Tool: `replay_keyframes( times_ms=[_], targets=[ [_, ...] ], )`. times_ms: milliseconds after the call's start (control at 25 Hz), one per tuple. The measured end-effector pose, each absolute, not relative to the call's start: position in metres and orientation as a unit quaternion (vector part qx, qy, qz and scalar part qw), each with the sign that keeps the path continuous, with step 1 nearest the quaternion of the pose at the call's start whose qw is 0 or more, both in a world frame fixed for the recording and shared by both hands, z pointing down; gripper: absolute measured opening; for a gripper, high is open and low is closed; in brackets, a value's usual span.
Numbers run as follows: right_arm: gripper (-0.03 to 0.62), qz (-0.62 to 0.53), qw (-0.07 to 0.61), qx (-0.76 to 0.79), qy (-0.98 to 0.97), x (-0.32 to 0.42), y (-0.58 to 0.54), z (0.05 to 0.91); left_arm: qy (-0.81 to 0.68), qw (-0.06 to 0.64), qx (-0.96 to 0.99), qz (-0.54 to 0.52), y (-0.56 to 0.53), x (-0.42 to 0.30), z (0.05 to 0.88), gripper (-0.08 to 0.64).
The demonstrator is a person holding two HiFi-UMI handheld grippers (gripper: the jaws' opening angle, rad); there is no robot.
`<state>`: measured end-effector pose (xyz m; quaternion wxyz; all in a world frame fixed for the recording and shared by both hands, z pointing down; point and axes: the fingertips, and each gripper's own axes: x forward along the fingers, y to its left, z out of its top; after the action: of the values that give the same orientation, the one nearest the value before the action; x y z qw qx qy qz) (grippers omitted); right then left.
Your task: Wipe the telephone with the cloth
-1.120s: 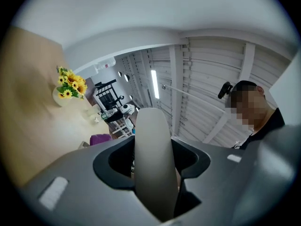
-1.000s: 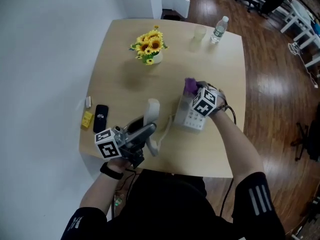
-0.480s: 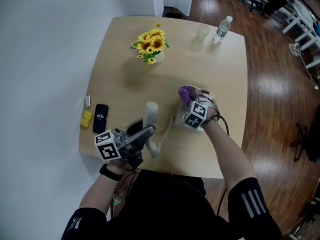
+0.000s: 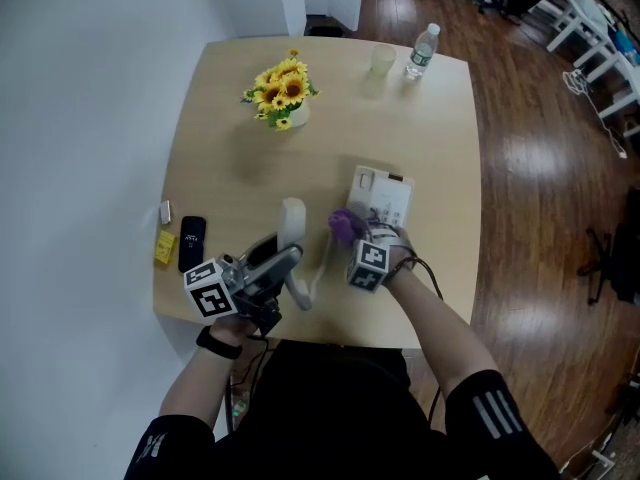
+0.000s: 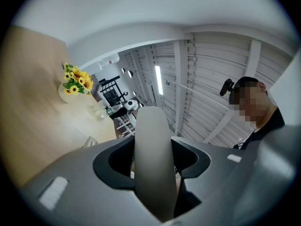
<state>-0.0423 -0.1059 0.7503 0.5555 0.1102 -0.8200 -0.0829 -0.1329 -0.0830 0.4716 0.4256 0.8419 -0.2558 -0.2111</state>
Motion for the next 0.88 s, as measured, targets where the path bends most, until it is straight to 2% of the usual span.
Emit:
replay_keyframes(
  times_ms=[200,360,520,720,880],
  targets=[
    [0.129,-0.057,0.554,0.110,-0.823,-0.046,-0.076,0.764,-0.250,0.424,0.846,-0.203,-0.080,-0.126,0.472,0.221],
    [0.130,0.031,0.535,0.113,-0.837,-0.045,-0.073,0.755,-0.252,0.424,0.847,-0.197,-0.078,-0.120,0.472,0.221],
    [0.129,0.096,0.522,0.045,-0.846,-0.045,-0.046,0.743,-0.261,0.427,0.846,-0.183,-0.079,-0.114,0.480,0.221],
    [0.130,0.128,0.455,0.068,-0.879,-0.019,-0.001,0.708,-0.331,0.439,0.829,-0.106,-0.093,-0.111,0.525,0.221],
    [0.130,0.194,0.350,0.147,-0.905,0.015,0.014,0.666,-0.374,0.422,0.824,-0.058,-0.122,-0.102,0.562,0.221]
  ],
)
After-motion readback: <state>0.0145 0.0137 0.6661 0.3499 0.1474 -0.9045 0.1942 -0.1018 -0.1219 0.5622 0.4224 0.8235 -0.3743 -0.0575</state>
